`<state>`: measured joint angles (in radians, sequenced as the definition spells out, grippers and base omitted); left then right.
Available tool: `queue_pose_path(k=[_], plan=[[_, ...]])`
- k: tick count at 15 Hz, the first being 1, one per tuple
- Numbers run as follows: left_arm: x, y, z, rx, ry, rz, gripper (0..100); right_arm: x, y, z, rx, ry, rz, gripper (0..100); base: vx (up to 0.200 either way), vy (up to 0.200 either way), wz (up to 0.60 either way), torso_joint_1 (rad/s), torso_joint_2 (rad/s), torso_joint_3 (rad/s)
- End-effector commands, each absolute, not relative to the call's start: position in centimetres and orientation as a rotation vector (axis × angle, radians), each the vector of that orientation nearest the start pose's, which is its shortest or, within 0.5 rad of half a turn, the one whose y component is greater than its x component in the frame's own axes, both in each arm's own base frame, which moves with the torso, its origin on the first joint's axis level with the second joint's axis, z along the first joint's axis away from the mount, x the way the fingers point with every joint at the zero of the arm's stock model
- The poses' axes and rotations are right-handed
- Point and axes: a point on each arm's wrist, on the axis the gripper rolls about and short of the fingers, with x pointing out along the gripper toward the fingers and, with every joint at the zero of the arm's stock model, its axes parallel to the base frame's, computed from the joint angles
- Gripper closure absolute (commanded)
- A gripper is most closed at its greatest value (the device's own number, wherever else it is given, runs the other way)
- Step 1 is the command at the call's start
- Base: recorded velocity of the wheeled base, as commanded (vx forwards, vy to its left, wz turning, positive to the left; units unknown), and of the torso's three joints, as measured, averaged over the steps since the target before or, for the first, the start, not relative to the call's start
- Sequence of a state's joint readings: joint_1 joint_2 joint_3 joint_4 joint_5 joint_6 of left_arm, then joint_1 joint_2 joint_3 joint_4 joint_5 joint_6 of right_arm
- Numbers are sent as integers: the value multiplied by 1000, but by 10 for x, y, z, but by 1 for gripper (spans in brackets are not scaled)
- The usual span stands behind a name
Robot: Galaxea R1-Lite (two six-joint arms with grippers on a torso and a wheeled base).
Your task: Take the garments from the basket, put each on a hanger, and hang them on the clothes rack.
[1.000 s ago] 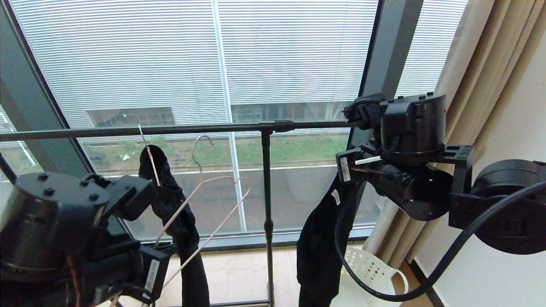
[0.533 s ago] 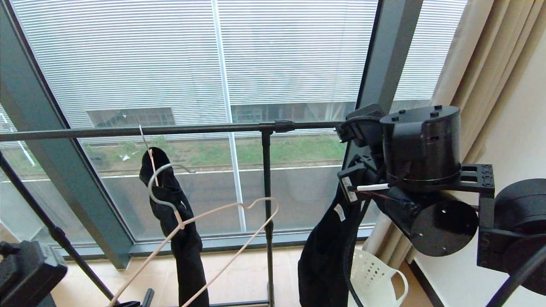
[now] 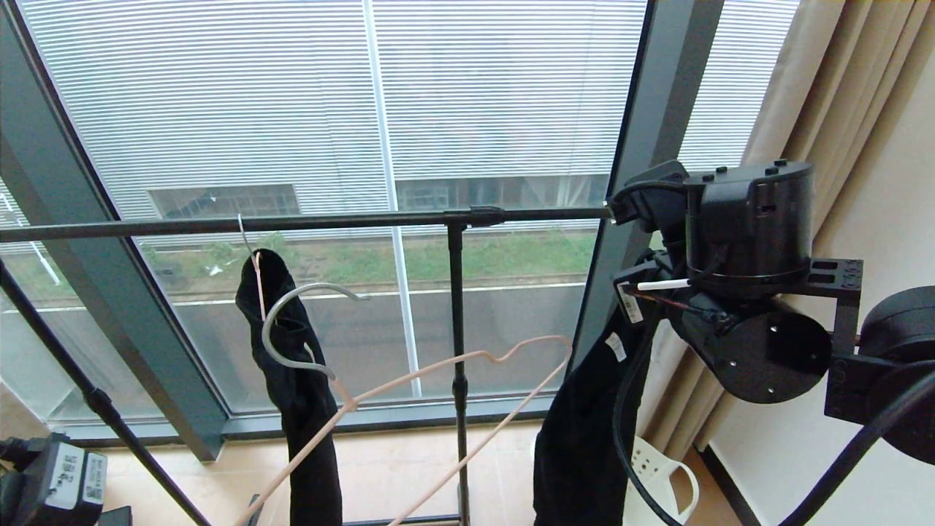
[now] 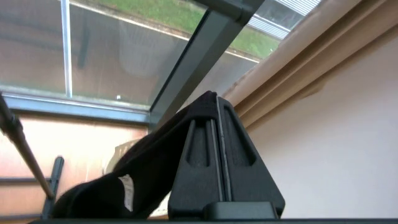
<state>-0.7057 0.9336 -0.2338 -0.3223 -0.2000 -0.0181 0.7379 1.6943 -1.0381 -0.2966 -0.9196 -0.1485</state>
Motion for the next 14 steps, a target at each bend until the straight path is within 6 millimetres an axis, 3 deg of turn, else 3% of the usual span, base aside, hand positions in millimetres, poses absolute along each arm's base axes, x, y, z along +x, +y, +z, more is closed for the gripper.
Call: queue_pose_path(k=[1,9,14], plan=[[77,-75,145,96,426,-910,100,246,197,214,-416,263,-165,100,0,0,0,0,0,0],[95,-95,143,93,417,-930,100,253,206,209,-416,264,-163,100,0,0,0,0,0,0],[103,-102,142,86,393,-934,100,240,218,208,-427,255,-110,100,0,0,0,0,0,0]])
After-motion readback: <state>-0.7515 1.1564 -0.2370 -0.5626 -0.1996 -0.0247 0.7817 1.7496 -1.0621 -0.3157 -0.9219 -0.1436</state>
